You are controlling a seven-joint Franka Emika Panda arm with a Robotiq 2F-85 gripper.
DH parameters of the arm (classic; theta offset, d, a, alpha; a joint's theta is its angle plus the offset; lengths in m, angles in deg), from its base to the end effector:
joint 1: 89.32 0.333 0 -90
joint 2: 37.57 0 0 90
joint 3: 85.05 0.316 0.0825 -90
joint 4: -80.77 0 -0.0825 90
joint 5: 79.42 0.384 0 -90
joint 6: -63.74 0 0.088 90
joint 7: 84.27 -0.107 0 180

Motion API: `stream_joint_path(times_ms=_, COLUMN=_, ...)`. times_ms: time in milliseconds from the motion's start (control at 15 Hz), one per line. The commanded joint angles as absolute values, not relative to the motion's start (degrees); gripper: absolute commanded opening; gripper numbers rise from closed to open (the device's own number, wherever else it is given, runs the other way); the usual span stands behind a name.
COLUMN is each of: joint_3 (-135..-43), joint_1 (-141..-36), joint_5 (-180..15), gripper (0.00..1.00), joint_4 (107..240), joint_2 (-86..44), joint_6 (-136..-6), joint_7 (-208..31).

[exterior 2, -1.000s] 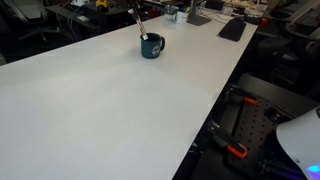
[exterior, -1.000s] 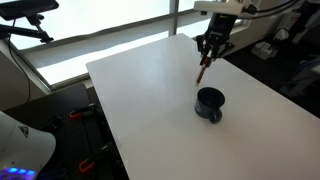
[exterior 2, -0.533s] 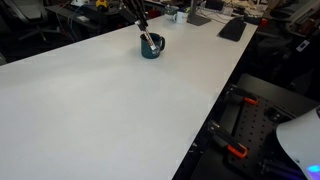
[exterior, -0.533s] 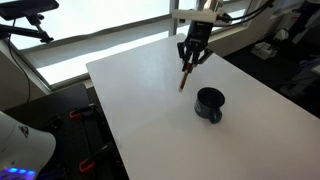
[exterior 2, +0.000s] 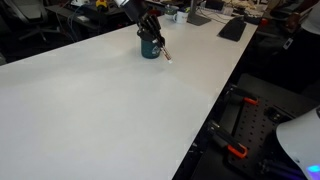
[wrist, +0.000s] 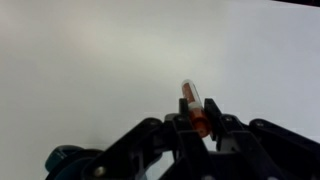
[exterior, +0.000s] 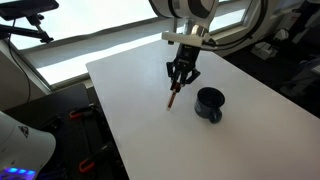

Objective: Remove the marker from the cup

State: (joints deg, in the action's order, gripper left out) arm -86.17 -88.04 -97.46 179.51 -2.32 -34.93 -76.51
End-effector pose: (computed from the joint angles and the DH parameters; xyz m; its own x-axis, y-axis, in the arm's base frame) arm 0.5966 -0.0263 0.2016 0.7733 0.1727 -0.6101 0.3285 -0.9321 0.1526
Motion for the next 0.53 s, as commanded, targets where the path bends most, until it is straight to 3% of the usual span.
stream_joint_path(times_ms=0, joint_3=-87.1, joint_1=-88.1, joint_5=-98.9, gripper=0.05, joint_4=180.7, joint_2=-1.2, joint_6=-35.8, joint_7=-78.8)
stream_joint_path(times_ms=467, joint_3=-89.0, joint_1=-89.1, joint_5=-99.2, gripper=0.05, joint_4=177.0, joint_2=5.5, joint_6=-34.8, joint_7=-79.8)
